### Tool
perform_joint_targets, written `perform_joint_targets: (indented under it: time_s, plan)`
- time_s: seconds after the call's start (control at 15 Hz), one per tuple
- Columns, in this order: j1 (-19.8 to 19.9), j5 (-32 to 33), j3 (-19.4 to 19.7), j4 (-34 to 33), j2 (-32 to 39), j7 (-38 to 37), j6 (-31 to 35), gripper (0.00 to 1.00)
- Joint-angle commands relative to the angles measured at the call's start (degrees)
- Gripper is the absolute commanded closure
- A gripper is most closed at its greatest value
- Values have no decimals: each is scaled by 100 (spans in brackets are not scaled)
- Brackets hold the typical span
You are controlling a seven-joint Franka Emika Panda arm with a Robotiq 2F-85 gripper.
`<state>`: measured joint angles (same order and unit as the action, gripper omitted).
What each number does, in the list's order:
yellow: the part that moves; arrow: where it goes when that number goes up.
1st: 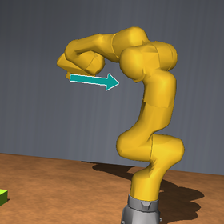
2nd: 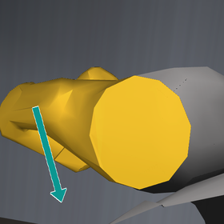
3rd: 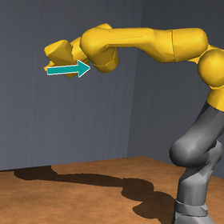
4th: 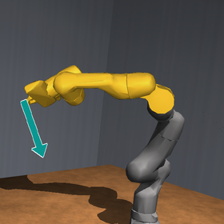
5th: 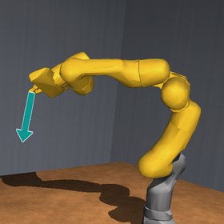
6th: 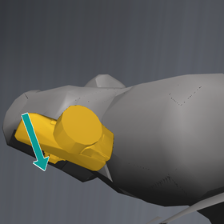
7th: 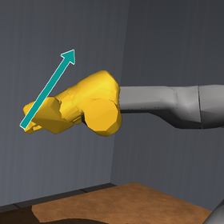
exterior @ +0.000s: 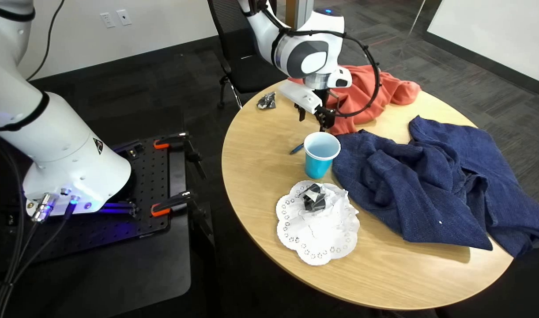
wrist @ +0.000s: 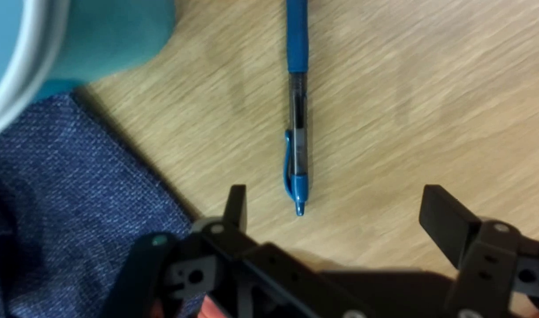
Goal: Remove the pen from the cup, put it on the table, and then put it back in the cup
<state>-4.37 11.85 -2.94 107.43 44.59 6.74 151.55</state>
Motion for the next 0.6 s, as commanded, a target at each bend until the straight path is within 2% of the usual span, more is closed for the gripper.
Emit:
perform_joint_targets:
  time_s: [0.0,0.53]
  plan:
    - [213,-197,-162,-179,164,290,65,0]
    - [421,-315,-255,-328,405,508,50,0]
